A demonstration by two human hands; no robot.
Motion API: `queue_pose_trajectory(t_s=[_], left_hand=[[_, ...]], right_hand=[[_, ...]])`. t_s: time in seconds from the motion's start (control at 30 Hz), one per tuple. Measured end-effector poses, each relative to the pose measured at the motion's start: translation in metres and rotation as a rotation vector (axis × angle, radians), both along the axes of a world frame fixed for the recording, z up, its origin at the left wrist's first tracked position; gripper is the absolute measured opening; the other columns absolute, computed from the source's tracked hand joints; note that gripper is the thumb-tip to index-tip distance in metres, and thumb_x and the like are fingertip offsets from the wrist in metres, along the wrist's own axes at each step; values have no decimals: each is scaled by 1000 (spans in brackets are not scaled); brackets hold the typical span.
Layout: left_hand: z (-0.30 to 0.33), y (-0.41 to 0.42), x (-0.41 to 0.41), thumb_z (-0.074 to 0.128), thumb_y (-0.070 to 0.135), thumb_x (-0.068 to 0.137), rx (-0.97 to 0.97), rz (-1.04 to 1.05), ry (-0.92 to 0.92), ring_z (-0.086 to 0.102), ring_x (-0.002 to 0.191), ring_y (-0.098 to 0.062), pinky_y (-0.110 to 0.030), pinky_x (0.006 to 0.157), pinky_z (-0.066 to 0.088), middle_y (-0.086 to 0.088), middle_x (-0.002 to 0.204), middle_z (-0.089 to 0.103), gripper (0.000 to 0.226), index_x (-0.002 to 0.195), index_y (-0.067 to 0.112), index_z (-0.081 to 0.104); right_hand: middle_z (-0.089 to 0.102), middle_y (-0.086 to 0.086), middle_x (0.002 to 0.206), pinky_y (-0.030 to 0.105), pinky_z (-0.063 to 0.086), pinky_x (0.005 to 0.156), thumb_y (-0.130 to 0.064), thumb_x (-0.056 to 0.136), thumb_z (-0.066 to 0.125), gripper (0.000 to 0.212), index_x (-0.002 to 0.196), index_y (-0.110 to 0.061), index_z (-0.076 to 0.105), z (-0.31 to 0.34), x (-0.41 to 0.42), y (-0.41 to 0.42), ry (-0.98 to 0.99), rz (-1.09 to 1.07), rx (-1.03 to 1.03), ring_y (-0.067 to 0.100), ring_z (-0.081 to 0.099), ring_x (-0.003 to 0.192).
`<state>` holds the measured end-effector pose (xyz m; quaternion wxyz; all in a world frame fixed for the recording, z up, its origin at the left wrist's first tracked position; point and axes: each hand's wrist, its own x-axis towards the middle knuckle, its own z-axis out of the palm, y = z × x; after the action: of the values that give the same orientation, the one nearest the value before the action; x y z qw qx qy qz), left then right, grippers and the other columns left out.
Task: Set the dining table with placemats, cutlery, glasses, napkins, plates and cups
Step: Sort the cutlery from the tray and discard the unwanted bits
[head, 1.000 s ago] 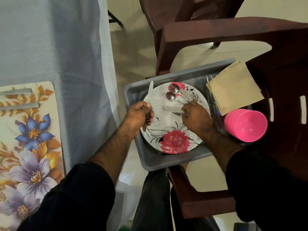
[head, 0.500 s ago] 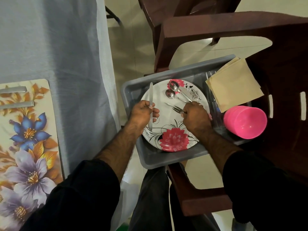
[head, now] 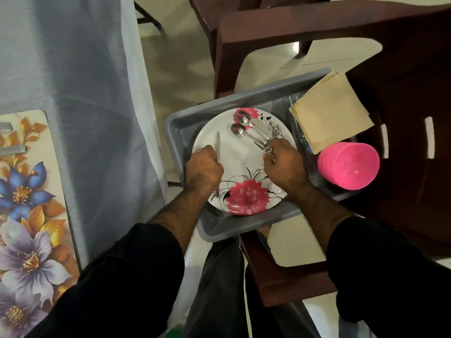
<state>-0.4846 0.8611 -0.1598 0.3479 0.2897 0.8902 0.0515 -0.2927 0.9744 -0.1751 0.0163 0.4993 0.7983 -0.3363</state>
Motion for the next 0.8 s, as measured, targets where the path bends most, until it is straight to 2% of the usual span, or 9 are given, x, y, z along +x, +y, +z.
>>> queue_pose_trajectory(t_s=[0.1, 0.27, 0.33, 0.4, 0.5, 0.57, 0.63, 0.73, 0.8], left_hand=[[3, -4, 5, 79, 23, 91, 1, -65, 50, 70, 99, -33, -40, 83, 58, -9, 110, 72, 27, 110, 12, 65], [11, -7, 7, 73, 34, 97, 25, -188, 105, 67, 111, -34, -44, 89, 58, -11, 127, 64, 40, 127, 11, 60], [15, -11, 5, 71, 35, 98, 80, -190, 118, 67, 108, -31, -42, 85, 56, -9, 126, 64, 38, 127, 12, 61], [16, -16, 2, 71, 34, 98, 156, -145, 90, 69, 102, -28, -40, 83, 56, -6, 119, 66, 32, 122, 14, 64], [19, -25, 2, 77, 33, 95, 217, 20, -66, 68, 88, -22, -36, 81, 58, -1, 100, 70, 26, 113, 16, 71], [27, -27, 7, 81, 39, 93, 255, 129, -200, 66, 79, -13, -28, 75, 55, 8, 88, 69, 28, 108, 17, 74], [42, -28, 16, 85, 41, 91, 284, 239, -387, 67, 76, -5, -22, 71, 52, 9, 89, 72, 27, 107, 21, 77], [71, -33, 33, 83, 30, 94, 342, 407, -678, 72, 76, -10, -28, 71, 54, -6, 90, 79, 5, 93, 26, 79], [92, -41, 44, 78, 22, 98, 372, 512, -773, 73, 84, -20, -35, 72, 57, -16, 98, 79, 8, 91, 22, 81]], right_hand=[[75, 10, 110, 45, 60, 86, -31, 89, 73, 33, 119, -17, 68, 1, -15, 11, -27, 9, -5, 35, 70, 100], [75, 11, 107, 41, 60, 84, -29, 91, 72, 25, 112, -16, 71, -5, -28, 17, -234, 16, 15, 36, 71, 99], [75, 12, 106, 40, 59, 83, -31, 92, 74, 25, 109, -14, 73, -5, -26, 14, -244, -10, -8, 36, 71, 98], [75, 9, 97, 33, 54, 74, -35, 90, 77, 25, 101, -13, 75, -1, -18, 8, -218, -46, -75, 32, 70, 89], [66, -7, 73, 21, 39, 58, -35, 86, 84, 20, 83, -20, 73, 15, 0, -7, -91, -208, -250, 14, 61, 66], [70, -4, 75, 21, 45, 61, -28, 84, 88, 18, 80, -17, 74, 26, 13, -18, 47, -341, -431, 13, 64, 67], [75, 1, 77, 27, 51, 63, -15, 83, 88, 10, 83, -14, 78, 48, 22, -29, 178, -440, -619, 16, 65, 66], [74, 6, 74, 26, 50, 54, -3, 82, 86, 11, 89, -6, 78, 85, 31, -46, 262, -460, -767, 15, 63, 61], [75, 2, 76, 20, 49, 52, -4, 81, 87, 14, 92, -5, 78, 111, 36, -58, 282, -402, -818, 7, 64, 59]])
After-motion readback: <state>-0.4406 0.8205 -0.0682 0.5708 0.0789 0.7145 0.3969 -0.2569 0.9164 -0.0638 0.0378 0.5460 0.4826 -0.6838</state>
